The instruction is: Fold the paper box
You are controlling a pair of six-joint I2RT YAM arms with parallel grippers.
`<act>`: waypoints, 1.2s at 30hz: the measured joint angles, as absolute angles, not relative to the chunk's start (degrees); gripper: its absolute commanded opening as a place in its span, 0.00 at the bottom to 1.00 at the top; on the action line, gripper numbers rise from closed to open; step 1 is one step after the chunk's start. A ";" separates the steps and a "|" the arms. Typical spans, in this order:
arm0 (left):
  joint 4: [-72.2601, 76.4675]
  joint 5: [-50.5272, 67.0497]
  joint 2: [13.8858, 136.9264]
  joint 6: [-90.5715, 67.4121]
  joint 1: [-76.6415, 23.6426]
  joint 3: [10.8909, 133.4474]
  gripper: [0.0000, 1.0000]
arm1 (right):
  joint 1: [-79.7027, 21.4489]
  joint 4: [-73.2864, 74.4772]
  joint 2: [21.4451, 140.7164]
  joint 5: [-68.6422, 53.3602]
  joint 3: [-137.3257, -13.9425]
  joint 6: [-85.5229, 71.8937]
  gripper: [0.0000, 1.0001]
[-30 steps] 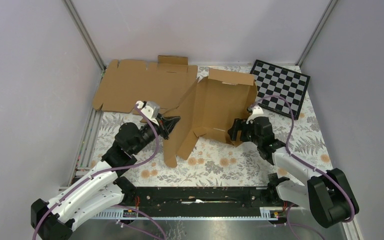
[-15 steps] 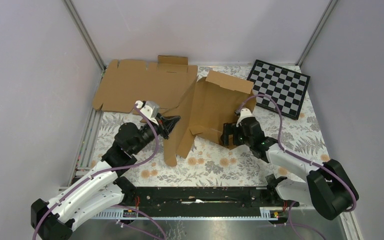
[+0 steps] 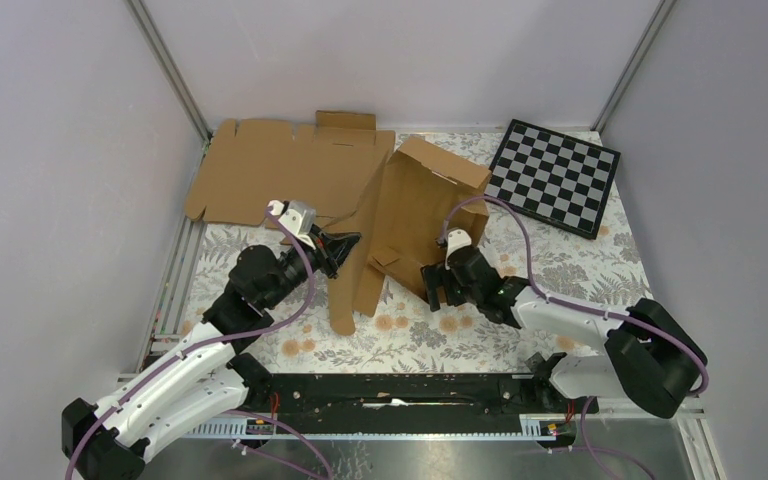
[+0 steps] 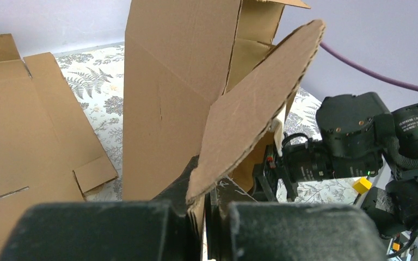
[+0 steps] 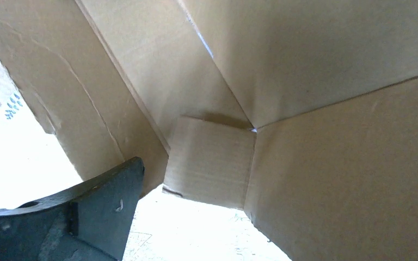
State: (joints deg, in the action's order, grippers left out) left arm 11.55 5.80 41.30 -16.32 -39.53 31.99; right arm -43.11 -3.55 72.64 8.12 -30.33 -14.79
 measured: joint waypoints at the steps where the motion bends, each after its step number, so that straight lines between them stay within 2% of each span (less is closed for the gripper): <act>1: 11.57 5.80 41.30 -16.60 -39.53 31.99 0.00 | -44.12 -3.05 73.08 8.99 -30.63 -14.76 1.00; 12: 11.27 5.61 40.80 -18.11 -39.53 31.68 0.00 | -47.53 -0.84 75.33 14.87 -33.58 -17.02 1.00; 24: 12.12 6.52 40.21 -21.41 -39.51 30.81 0.00 | -50.83 3.49 79.29 19.57 -37.87 -30.63 1.00; 32: 11.60 6.48 40.10 -21.45 -39.35 30.61 0.00 | -59.66 13.26 90.04 29.78 -47.22 -28.77 1.00; 36: 11.38 6.50 40.10 -21.45 -39.31 30.61 0.00 | -60.12 14.55 91.50 32.14 -47.99 -29.36 1.00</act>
State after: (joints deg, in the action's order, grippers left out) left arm 11.38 6.50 40.10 -21.45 -39.31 30.61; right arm -60.12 14.55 91.50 32.14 -47.99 -29.36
